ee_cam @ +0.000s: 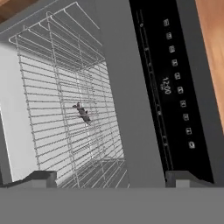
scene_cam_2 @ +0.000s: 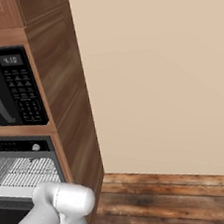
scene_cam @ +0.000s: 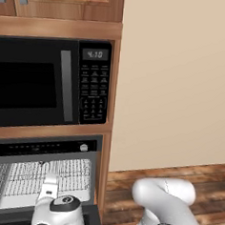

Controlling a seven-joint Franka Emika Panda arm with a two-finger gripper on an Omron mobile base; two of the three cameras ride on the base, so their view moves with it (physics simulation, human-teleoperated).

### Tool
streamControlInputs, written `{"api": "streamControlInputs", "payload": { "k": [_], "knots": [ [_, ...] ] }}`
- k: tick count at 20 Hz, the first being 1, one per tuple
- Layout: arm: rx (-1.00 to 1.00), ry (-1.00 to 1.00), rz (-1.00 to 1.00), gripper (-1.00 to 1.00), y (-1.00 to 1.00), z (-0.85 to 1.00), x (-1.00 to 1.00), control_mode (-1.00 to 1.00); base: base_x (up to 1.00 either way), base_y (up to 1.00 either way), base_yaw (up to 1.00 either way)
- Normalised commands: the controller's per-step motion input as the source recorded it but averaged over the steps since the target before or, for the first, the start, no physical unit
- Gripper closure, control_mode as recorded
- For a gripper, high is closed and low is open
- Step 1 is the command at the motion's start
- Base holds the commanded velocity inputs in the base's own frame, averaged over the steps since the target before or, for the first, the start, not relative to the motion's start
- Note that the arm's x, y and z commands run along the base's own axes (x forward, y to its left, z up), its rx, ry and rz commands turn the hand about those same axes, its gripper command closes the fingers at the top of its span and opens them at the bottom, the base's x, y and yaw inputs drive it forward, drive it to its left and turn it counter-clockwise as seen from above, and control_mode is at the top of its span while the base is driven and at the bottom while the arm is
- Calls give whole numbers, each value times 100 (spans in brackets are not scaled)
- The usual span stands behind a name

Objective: Take the fish from the oven and place it on the plate on the counter.

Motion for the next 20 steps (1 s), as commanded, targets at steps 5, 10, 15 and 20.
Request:
{"api": "streamControlInputs", "payload": {
  "k": [5, 10, 15, 20],
  "knots": [
    [-2, 11, 0, -100, 0, -48, 90, -100, 0, 0, 0],
    [-11, 5, 0, -100, 0, -49, 31, -100, 0, 0, 0],
    [-23, 0, 3, -100, 8, -13, 2, -100, 0, 0, 0],
    [-27, 0, 8, -100, 11, 0, -14, -100, 0, 0, 0]
  ]
}}
